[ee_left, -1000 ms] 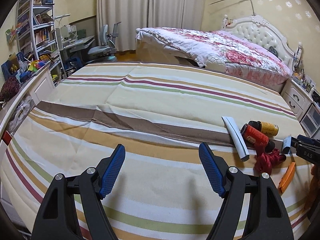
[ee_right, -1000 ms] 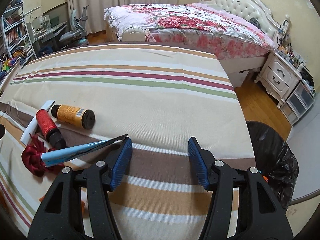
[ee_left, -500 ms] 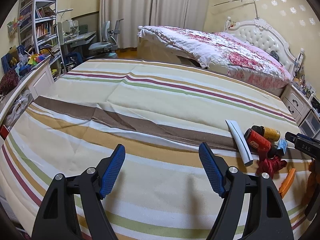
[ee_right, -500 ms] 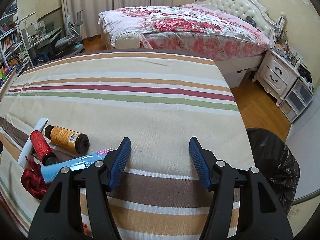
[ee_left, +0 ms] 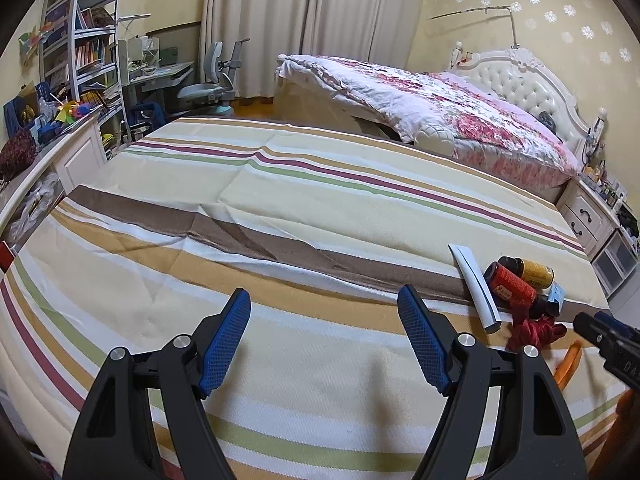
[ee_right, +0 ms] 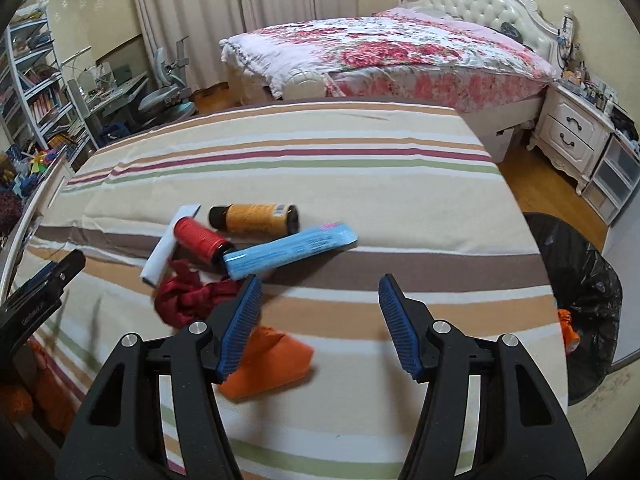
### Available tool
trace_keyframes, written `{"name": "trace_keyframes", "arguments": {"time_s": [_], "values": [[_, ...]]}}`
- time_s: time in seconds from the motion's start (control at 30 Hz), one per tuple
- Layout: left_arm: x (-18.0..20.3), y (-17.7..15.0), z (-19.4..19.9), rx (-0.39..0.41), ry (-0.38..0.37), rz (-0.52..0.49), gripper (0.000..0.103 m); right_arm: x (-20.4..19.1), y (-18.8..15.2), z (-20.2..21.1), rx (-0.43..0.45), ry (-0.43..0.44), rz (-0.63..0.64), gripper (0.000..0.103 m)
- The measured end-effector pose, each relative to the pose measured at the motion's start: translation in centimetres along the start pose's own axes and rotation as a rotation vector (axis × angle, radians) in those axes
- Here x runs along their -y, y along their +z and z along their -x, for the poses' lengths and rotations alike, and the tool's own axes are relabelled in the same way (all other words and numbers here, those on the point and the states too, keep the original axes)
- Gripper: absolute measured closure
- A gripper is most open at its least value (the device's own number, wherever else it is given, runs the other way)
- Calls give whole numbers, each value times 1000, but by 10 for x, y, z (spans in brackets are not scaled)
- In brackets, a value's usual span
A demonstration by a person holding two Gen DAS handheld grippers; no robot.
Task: Collect trash
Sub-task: 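Move both tools back to the bed over the orange paper, then grasp the orange paper with the right tool while the left tool grasps the white tube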
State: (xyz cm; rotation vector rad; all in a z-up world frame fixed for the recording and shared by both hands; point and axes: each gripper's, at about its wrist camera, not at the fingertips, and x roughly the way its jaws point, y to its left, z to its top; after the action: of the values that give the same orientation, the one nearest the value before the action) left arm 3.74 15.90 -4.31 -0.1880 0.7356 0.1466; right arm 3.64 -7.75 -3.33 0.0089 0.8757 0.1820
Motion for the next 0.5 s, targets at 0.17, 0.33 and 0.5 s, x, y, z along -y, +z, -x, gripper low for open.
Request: {"name": "trace_keyframes", "arguments": {"time_s": [0.17, 0.33, 0.5], "values": [[-1, 0, 3, 5, -1, 1, 29, -7, -11, -7, -45, 0, 30, 38], [-2, -1, 4, 5, 0, 0, 29, -4, -17, -1, -38, -33, 44, 37], [-3, -3, 6, 3, 6, -1, 29, -2, -23, -2, -64, -18, 44, 37]]}}
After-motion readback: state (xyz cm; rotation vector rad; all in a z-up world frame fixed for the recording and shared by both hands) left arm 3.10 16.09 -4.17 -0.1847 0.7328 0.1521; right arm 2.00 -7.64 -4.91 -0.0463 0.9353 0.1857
